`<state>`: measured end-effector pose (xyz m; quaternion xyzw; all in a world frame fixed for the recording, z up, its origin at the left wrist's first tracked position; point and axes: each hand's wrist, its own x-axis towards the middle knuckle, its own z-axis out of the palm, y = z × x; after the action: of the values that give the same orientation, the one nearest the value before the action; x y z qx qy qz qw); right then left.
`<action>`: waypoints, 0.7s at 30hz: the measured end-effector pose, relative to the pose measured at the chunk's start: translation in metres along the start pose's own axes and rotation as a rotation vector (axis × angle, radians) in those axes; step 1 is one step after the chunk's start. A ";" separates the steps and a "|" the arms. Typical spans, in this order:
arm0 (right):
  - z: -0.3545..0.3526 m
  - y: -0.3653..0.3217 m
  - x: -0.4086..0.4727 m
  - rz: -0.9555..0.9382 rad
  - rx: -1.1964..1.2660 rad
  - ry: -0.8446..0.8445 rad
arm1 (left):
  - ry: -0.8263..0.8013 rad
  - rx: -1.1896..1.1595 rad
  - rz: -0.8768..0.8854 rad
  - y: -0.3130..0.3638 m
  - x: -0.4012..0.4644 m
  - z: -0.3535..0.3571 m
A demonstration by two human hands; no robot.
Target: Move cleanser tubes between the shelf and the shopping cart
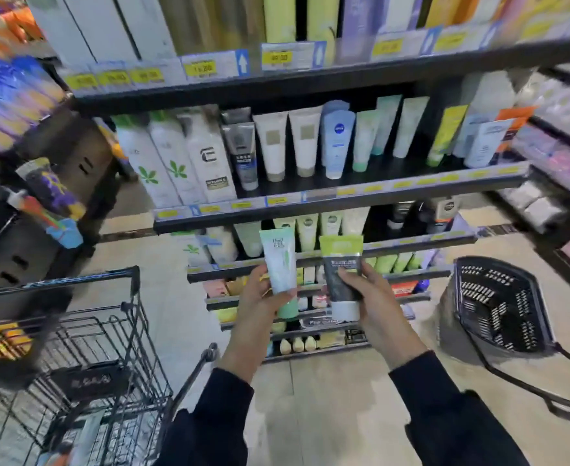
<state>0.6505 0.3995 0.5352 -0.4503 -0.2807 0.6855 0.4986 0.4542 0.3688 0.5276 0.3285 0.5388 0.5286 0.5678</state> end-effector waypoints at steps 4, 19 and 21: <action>-0.041 -0.020 -0.008 -0.033 0.030 0.033 | -0.053 0.012 -0.003 -0.007 -0.007 0.049; -0.135 -0.095 0.028 -0.159 0.046 0.057 | -0.163 0.052 0.041 -0.011 0.038 0.173; -0.145 -0.108 0.038 -0.169 0.062 0.055 | -0.160 0.041 0.051 -0.009 0.050 0.188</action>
<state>0.8237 0.4634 0.5488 -0.4280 -0.2825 0.6367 0.5759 0.6302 0.4510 0.5441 0.3950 0.4938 0.5037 0.5886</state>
